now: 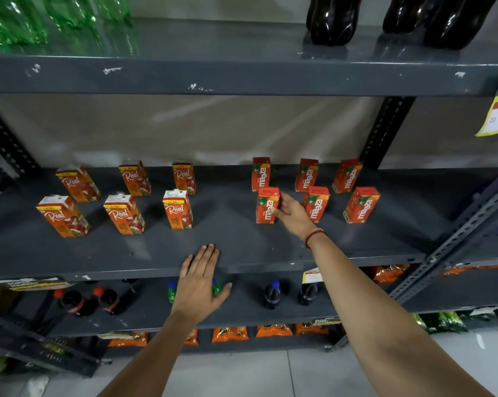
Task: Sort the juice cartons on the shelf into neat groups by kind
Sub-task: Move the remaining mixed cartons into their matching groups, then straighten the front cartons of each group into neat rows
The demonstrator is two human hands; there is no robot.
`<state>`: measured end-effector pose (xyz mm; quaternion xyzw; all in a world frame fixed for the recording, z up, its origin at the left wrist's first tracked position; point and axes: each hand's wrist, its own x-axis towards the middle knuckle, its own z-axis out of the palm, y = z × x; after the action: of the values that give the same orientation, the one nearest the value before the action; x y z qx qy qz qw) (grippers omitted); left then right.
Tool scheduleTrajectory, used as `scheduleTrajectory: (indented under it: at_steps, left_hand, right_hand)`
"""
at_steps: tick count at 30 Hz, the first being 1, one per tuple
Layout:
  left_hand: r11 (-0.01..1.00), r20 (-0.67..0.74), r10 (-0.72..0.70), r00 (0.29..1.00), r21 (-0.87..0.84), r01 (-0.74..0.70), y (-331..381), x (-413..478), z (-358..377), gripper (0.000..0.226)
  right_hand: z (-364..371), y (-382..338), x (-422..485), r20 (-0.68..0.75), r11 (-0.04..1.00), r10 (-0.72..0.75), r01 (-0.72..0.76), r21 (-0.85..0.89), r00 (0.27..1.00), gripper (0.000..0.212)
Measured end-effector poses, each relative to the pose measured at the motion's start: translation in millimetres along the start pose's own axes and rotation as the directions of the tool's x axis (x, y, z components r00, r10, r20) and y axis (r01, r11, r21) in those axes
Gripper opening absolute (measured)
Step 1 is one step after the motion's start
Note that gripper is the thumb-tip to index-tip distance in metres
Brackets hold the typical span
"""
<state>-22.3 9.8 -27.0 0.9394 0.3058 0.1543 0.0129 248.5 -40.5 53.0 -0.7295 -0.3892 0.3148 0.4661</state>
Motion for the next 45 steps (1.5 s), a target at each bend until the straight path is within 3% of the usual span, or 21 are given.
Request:
scheduleTrajectory:
  at_steps: [2, 4, 7, 9, 11, 13, 16, 21, 26, 29, 33, 45]
  left_hand:
    - [1.000, -0.008, -0.005, 1.000, -0.025, 0.005, 1, 0, -1, 0.075]
    - [0.997, -0.028, -0.021, 0.999, -0.074, 0.018, 1, 0, -3, 0.070]
    - [0.975, -0.086, -0.061, 0.994, -0.219, 0.041, -1, 1, -9, 0.056]
    - [0.927, -0.143, -0.156, 0.977, -0.364, 0.095, -10, 0, -16, 0.049]
    - [0.816, -0.199, -0.366, 0.909, -0.539, 0.211, -25, 0, -24, 0.050]
    - [0.654, -0.205, -0.595, 0.777, -0.685, 0.321, -44, 2, -34, 0.063]
    - [0.525, -0.158, -0.745, 0.648, -0.737, 0.424, -81, 7, -44, 0.080]
    - [0.496, -0.082, -0.772, 0.631, -0.698, 0.516, -132, 20, -51, 0.092]
    - [0.550, -0.127, -0.782, 0.610, -0.602, 0.579, -146, 36, -50, 0.089]
    - [0.576, -0.146, -0.782, 0.606, -0.544, 0.611, -148, 41, -47, 0.069]
    - [0.607, -0.189, -0.774, 0.604, -0.494, 0.623, -147, 44, -44, 0.040]
    - [0.601, -0.195, -0.782, 0.592, -0.490, 0.632, -145, 45, -43, 0.037]
  right_hand:
    - [3, 4, -3, -0.050, 1.000, 0.014, -0.013, 0.020, 0.999, 0.058]
    - [12, 11, -14, -0.198, 0.997, 0.048, -0.035, 0.069, 0.979, 0.056]
    - [37, 22, -38, -0.540, 0.994, 0.039, 0.023, 0.107, 0.841, 0.027]
    - [60, 21, -53, -0.661, 0.992, -0.004, 0.086, 0.092, 0.751, 0.012]
    - [87, 10, -62, -0.657, 0.990, -0.073, 0.133, 0.041, 0.751, 0.010]
    - [116, -2, -62, -0.578, 0.984, -0.158, 0.176, -0.025, 0.800, 0.015]
    - [156, -23, -49, -0.425, 0.979, -0.197, 0.154, -0.133, 0.884, 0.036]
    - [212, -48, -15, -0.296, 0.984, -0.098, 0.048, -0.174, 0.950, 0.066]
    - [249, -67, 4, -0.437, 0.989, -0.023, -0.044, -0.143, 0.899, 0.067]
    - [261, -70, 9, -0.541, 0.982, 0.007, -0.107, -0.153, 0.841, 0.067]
    - [267, -69, 13, -0.579, 0.972, -0.012, -0.127, -0.200, 0.815, 0.048]
    - [270, -65, 10, -0.612, 0.965, -0.016, -0.148, -0.215, 0.791, 0.048]
